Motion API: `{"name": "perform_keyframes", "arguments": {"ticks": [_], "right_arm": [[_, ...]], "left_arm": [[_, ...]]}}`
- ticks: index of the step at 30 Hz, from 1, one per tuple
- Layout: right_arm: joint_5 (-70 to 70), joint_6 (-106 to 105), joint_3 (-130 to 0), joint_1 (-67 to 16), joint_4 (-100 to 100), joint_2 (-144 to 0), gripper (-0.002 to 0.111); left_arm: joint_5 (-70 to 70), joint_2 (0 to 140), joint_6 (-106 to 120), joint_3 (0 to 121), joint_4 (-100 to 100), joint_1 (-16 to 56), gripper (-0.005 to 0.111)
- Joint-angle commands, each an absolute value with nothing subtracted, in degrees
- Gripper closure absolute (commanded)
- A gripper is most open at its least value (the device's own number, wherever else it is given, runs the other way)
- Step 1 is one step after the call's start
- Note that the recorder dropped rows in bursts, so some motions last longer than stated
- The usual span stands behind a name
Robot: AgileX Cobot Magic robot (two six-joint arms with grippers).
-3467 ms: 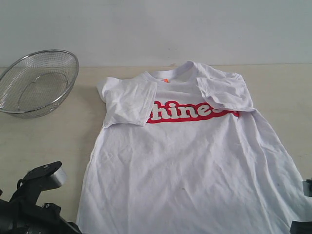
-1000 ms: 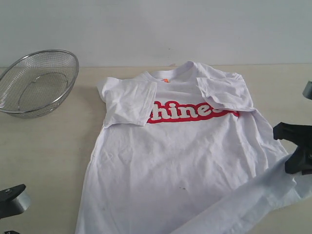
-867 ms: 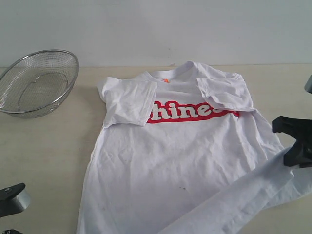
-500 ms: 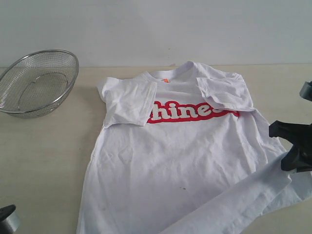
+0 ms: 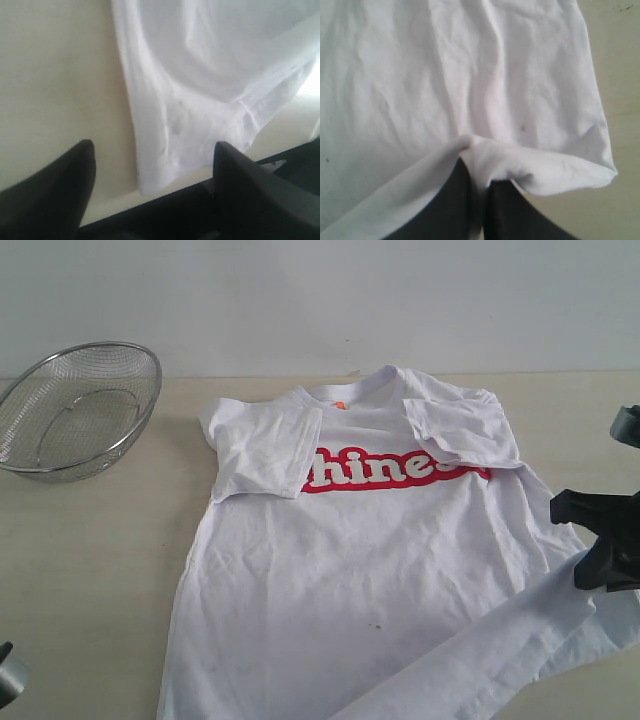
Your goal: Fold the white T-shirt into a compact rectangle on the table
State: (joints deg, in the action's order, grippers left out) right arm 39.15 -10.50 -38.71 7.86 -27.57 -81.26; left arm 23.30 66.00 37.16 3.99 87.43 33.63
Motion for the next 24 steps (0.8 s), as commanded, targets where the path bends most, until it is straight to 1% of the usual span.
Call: {"name": "perform_keyframes", "arguments": {"ticks": [1, 10, 15, 24], "right_arm": [[38.8, -11.2, -39.0, 8.1, -27.7, -81.3, 0.108], [38.8, -11.5, -39.0, 8.1, -27.9, -81.3, 0.108], [38.7, -11.9, -39.0, 8.1, -27.9, -81.3, 0.108], [38.7, -12.3, -39.0, 8.1, -27.9, -81.3, 0.108]], "left_arm": [[23.0, 68.9, 37.5, 3.4, 88.2, 33.9, 0.043], [25.7, 75.8, 50.3, 4.2, 99.8, 33.9, 0.043], [29.4, 80.4, 55.6, 5.9, 99.9, 33.9, 0.043], [31.2, 88.7, 58.6, 8.2, 99.9, 33.9, 0.043]]}}
